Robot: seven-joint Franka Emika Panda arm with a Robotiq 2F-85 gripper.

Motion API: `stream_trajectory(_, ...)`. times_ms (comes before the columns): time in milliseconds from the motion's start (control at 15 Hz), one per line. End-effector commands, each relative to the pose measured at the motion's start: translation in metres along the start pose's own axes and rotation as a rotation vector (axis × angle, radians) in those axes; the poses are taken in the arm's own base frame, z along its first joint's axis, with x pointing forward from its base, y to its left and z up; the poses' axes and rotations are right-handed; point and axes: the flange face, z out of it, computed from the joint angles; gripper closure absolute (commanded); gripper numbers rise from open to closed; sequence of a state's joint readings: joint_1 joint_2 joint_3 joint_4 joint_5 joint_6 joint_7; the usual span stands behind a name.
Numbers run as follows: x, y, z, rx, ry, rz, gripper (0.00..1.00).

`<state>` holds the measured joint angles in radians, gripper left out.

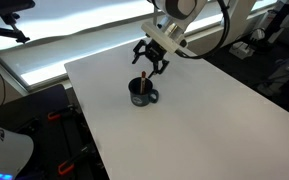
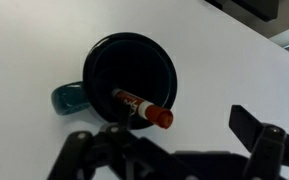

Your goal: Move the marker to the table

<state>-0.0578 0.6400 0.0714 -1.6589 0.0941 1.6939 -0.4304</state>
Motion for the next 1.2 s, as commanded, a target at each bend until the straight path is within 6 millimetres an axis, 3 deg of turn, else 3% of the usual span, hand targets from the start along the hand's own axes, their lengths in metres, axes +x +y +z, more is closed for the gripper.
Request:
stream_trajectory(0, 0.0015, 0.0005, 0.0022, 0.002, -0.014, 0.0, 0.0)
stream_trajectory(333, 0.003, 0.0024, 0.0076, 0.007, -0.013, 0.002, 0.0)
stream_trajectory(467, 0.003, 0.0024, 0.0076, 0.007, -0.013, 0.004, 0.26)
stream_trajectory(800, 0.0031, 0.0028, 0.0077, 0.006, -0.012, 0.008, 0.69)
stream_trajectory(933, 0.0032, 0.0033, 0.0082, 0.007, -0.011, 0.009, 0.84)
stream_trajectory(1133, 0.0031, 0.0038, 0.0067, 0.007, -0.008, 0.011, 0.9)
